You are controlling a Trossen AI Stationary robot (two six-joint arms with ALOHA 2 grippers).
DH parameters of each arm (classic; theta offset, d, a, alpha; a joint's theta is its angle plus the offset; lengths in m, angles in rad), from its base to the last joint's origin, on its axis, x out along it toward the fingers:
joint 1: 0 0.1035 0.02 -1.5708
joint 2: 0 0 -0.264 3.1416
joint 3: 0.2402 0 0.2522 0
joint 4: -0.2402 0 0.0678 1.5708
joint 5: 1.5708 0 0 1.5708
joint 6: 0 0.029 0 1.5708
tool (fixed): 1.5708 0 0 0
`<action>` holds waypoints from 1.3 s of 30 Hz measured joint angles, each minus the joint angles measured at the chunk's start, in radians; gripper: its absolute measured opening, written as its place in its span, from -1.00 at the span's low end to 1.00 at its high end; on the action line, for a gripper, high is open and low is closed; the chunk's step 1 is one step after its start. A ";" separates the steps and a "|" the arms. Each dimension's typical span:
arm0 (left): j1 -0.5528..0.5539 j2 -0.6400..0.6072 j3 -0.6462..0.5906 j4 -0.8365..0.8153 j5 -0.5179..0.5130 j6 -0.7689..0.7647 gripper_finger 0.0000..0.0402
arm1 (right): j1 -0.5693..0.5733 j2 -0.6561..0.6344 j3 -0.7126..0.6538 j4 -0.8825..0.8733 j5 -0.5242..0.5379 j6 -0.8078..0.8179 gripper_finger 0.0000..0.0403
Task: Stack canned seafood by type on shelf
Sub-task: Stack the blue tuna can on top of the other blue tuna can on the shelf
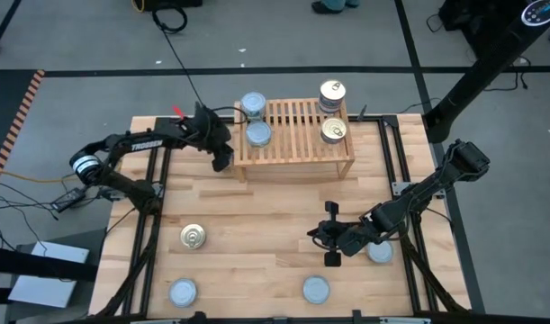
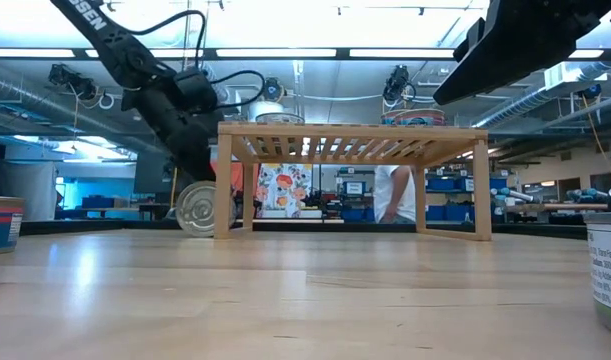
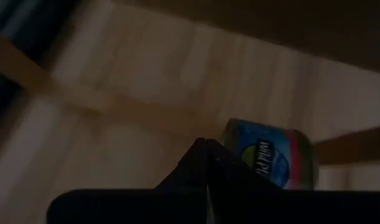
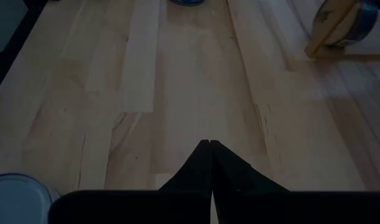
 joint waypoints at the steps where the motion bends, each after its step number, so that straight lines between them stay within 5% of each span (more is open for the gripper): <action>1: -0.003 0.000 0.000 -0.022 0.001 -0.005 -0.99 | 0.001 0.000 0.000 0.000 0.000 0.000 -0.96; 12: -0.096 -0.005 0.000 -0.226 -0.048 -0.120 -0.99 | 0.001 0.000 0.000 -0.001 0.000 -0.001 -0.96; 39: -0.649 -0.192 -0.251 0.017 -0.311 -0.555 -1.00 | 0.011 0.000 0.000 0.000 -0.001 0.000 -0.96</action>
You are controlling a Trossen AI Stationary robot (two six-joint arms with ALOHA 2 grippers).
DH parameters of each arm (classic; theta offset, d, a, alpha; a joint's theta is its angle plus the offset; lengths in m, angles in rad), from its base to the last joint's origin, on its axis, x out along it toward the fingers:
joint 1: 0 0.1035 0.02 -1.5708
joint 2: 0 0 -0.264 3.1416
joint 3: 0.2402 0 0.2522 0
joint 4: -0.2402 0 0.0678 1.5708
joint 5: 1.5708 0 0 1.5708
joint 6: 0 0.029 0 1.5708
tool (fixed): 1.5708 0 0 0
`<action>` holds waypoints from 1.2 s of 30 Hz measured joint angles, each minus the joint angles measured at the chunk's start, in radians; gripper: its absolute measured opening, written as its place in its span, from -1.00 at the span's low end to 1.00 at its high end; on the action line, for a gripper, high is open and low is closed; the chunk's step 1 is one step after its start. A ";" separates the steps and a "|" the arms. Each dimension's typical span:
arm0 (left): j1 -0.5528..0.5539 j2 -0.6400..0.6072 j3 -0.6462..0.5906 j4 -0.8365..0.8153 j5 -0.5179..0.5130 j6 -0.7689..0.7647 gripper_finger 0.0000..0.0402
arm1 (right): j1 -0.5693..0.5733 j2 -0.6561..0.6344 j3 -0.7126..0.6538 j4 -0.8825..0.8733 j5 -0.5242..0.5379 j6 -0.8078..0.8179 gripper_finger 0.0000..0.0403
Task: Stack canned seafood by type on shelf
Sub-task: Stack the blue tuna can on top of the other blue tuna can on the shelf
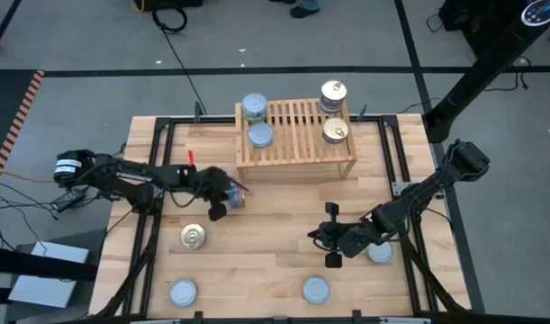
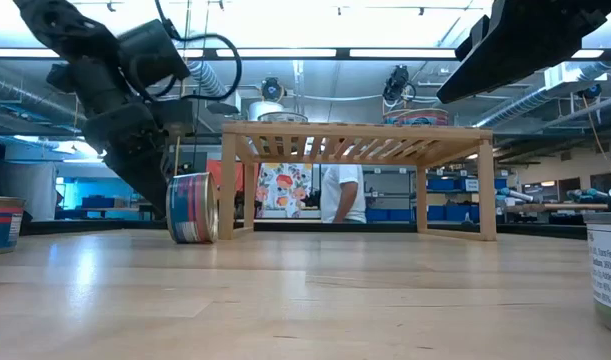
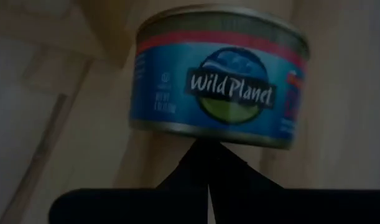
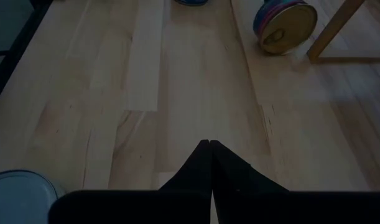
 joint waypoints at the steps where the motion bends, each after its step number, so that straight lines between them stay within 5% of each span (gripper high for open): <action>1: -0.023 0.000 -0.004 0.016 -0.026 -0.021 -1.00 | 0.000 0.000 0.000 0.001 0.000 0.001 -0.96; 10: -0.224 0.002 -0.069 0.233 -0.137 -0.194 -0.99 | 0.000 0.000 0.000 0.014 0.000 0.008 -0.96; 24: -0.433 0.009 -0.070 0.329 -0.339 -0.313 -0.98 | 0.000 0.000 0.000 0.061 0.000 0.008 -0.96; 36: -0.488 0.218 -0.065 0.583 -0.311 -0.283 -0.98 | 0.000 0.000 0.000 0.061 0.001 0.008 -0.96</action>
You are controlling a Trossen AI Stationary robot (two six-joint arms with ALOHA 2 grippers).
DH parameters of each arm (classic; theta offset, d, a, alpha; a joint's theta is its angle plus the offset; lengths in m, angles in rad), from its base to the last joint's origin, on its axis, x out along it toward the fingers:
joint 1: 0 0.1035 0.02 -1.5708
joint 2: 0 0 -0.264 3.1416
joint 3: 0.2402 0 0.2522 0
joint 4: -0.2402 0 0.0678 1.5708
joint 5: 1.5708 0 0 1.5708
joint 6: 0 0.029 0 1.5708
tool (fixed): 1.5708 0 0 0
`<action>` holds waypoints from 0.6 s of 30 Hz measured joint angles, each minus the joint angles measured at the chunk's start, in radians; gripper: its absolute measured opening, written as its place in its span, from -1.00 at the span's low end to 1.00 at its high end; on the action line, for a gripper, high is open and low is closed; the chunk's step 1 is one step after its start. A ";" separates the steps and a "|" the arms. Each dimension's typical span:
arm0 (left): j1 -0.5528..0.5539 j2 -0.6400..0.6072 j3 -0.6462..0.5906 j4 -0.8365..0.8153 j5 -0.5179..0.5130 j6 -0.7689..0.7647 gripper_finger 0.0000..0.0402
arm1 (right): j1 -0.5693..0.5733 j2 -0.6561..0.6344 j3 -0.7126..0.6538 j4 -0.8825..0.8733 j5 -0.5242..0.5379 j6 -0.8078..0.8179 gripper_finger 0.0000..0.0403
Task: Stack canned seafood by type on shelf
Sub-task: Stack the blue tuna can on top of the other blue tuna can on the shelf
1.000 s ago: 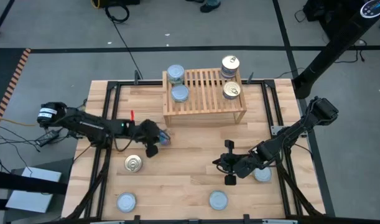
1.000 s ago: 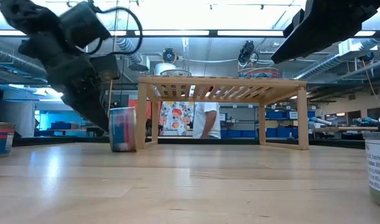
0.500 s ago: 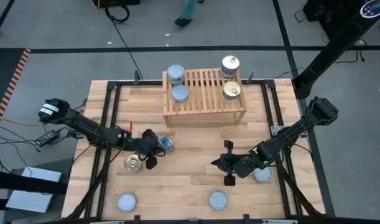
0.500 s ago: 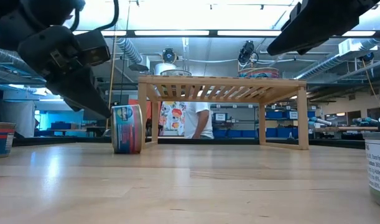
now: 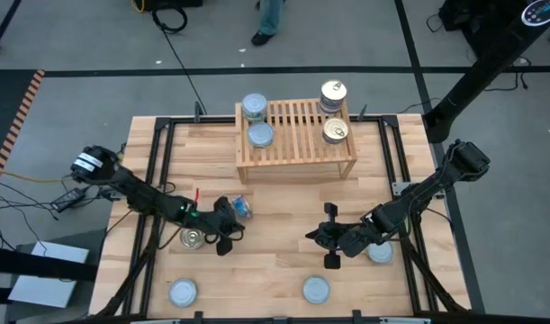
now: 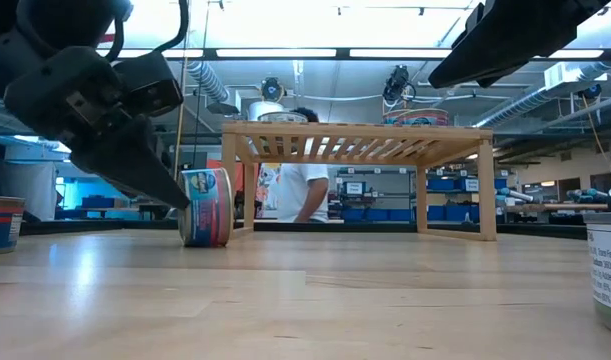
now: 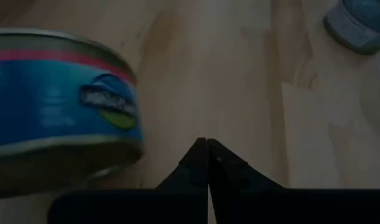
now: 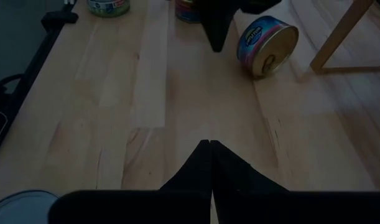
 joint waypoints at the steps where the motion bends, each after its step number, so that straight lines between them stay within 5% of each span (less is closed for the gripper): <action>1: -0.001 0.018 0.000 0.028 0.000 0.001 -0.98 | 0.000 0.000 0.000 0.000 0.000 0.000 -0.96; 18: 0.016 0.194 0.001 0.353 -0.086 0.099 -0.98 | -0.041 0.000 0.000 0.041 0.000 0.023 -0.95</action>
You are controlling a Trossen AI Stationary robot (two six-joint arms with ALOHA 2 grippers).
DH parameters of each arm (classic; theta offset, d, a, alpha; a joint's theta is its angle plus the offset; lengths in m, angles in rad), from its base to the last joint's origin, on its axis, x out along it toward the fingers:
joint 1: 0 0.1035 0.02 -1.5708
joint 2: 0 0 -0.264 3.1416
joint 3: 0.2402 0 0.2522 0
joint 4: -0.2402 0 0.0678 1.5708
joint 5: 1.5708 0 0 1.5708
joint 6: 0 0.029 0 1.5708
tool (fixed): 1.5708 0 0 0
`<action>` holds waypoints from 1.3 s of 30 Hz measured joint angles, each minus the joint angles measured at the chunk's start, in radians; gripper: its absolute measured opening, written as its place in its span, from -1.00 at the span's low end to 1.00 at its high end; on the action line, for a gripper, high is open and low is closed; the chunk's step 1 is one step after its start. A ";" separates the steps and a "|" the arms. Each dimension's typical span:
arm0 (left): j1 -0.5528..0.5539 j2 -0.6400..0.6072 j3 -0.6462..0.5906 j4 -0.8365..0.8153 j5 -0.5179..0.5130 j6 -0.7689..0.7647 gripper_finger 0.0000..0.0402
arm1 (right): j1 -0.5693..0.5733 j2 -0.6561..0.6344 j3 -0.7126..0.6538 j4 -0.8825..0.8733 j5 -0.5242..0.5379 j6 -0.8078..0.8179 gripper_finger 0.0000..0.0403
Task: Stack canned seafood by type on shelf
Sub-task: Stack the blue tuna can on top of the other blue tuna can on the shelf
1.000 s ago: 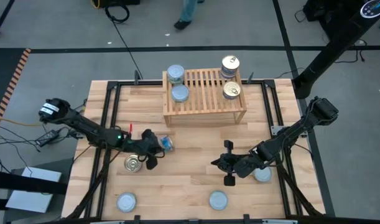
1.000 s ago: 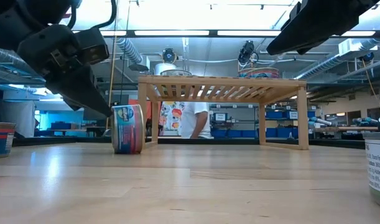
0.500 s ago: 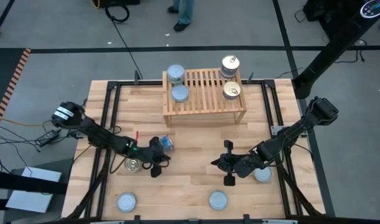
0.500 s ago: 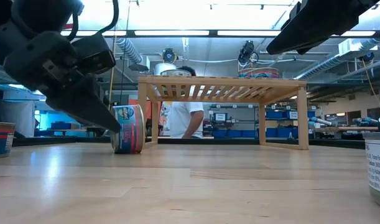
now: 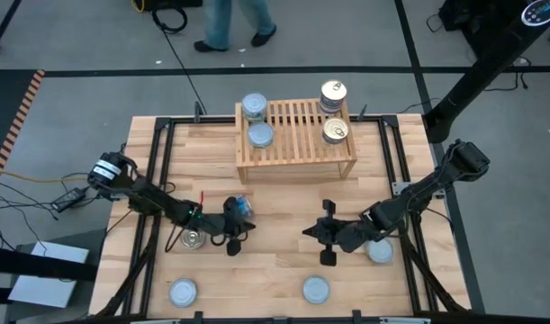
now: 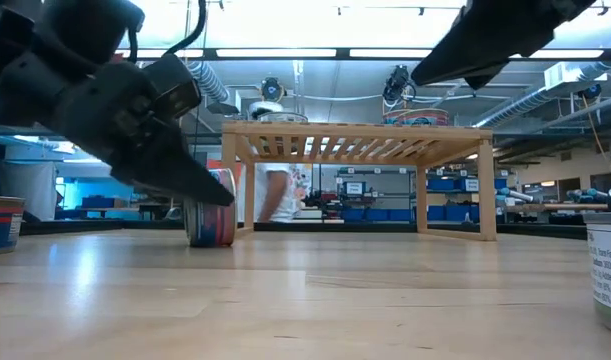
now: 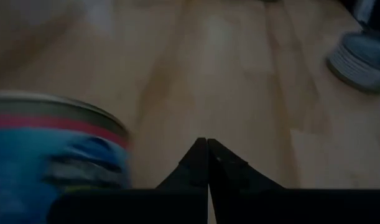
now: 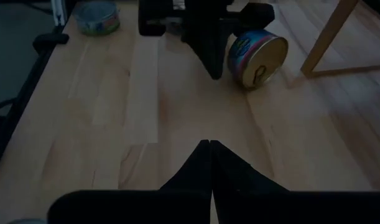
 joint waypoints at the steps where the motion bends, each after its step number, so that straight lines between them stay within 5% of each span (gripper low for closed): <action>1: 0.007 0.000 0.000 0.006 -0.008 0.000 -0.98 | -0.005 0.003 0.000 0.008 0.000 0.000 -0.95; 18: 0.005 -0.043 -0.001 0.114 -0.052 0.172 -0.98 | -0.117 0.230 0.000 0.391 0.002 -0.051 -0.74; 24: -0.108 -0.207 -0.002 -0.065 -0.299 0.251 -0.98 | -0.128 0.246 0.002 0.503 0.017 -0.032 -0.51; 28: -0.205 -0.303 -0.002 -0.214 -0.376 0.231 -0.98 | -0.131 0.304 0.034 0.554 0.033 -0.035 -0.35; 39: -0.330 -0.251 -0.003 -0.393 -0.612 -0.017 -0.98 | -0.147 0.565 0.324 0.451 0.119 -0.014 0.06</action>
